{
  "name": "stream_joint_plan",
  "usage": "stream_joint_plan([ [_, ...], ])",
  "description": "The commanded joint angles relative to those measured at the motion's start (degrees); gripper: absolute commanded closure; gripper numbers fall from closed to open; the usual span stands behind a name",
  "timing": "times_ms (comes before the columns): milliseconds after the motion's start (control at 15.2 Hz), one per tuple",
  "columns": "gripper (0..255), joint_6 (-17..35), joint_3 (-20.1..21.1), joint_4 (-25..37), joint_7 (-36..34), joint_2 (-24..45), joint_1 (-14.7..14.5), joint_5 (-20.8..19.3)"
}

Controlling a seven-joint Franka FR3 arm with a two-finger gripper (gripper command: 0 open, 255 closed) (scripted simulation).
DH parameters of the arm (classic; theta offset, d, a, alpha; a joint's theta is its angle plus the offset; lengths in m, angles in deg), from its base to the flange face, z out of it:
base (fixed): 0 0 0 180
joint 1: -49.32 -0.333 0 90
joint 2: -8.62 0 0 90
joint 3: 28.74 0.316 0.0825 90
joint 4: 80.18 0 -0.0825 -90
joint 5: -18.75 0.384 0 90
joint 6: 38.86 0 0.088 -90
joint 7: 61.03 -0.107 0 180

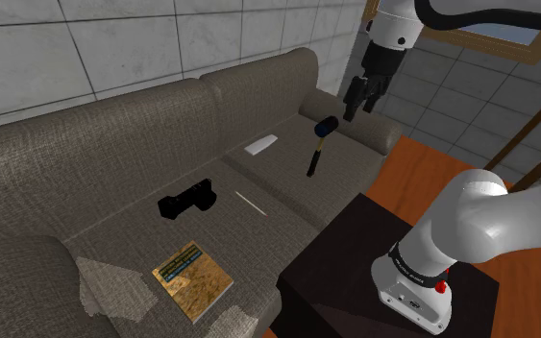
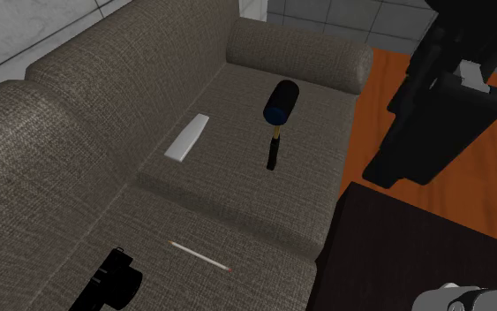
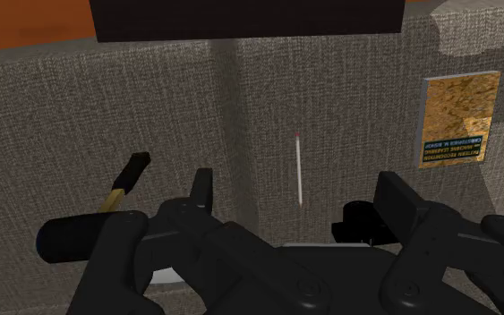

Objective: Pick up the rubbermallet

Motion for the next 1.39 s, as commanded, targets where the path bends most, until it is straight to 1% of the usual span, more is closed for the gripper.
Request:
stream_joint_plan([
  [0, 0, 0.0, 0.0, 0.0, 0.0, 0.0, 0.0, 0.0],
  [330, 0, 7.9, -1.6, 1.2, -4.4, 9.0, 3.5, -0.6],
  [660, 0, 14.7, -3.6, 3.7, -8.7, 18.2, 6.6, -0.8],
  [990, 0, 20.4, -5.9, 7.1, -12.6, 27.3, 9.4, -0.6],
  [1320, 0, 25.0, -8.5, 11.3, -16.1, 36.1, 11.9, 0.3],
])
